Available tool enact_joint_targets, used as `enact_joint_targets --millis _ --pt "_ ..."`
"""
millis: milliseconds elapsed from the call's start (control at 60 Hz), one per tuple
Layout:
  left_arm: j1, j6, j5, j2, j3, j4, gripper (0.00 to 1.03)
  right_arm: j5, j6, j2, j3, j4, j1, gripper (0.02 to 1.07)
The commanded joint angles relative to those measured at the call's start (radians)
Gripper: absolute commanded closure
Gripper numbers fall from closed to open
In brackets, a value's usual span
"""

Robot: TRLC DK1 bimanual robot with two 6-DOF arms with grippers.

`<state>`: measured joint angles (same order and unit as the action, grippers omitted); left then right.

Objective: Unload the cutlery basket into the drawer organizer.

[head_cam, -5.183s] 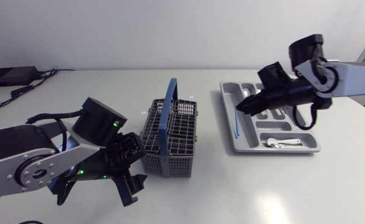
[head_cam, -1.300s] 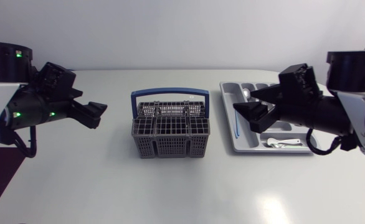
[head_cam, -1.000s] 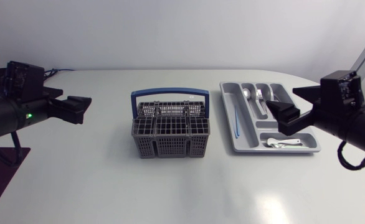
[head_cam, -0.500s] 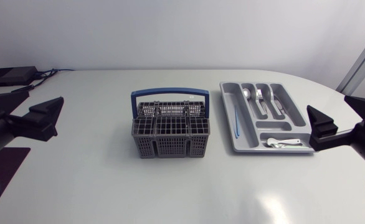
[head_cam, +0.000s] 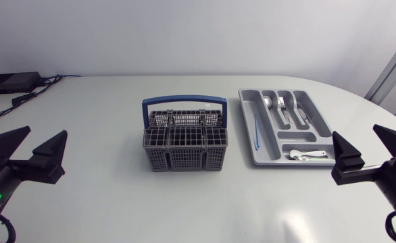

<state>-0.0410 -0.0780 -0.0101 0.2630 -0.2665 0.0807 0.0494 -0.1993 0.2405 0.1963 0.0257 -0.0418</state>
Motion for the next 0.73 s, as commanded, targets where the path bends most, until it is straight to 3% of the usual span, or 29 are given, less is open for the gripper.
enact_joint_targets --millis 0,433,717 --pt "0.012 0.032 0.006 -0.045 0.058 -0.023 0.05 -0.015 0.059 -0.041 -0.049 -0.012 0.011 0.06" --pt "0.041 0.078 0.01 -0.261 0.265 -0.08 0.05 -0.049 0.198 -0.239 -0.195 -0.026 0.042 0.06" --pt "0.041 0.078 0.01 -0.263 0.266 -0.081 0.05 -0.049 0.199 -0.241 -0.196 -0.026 0.042 0.06"
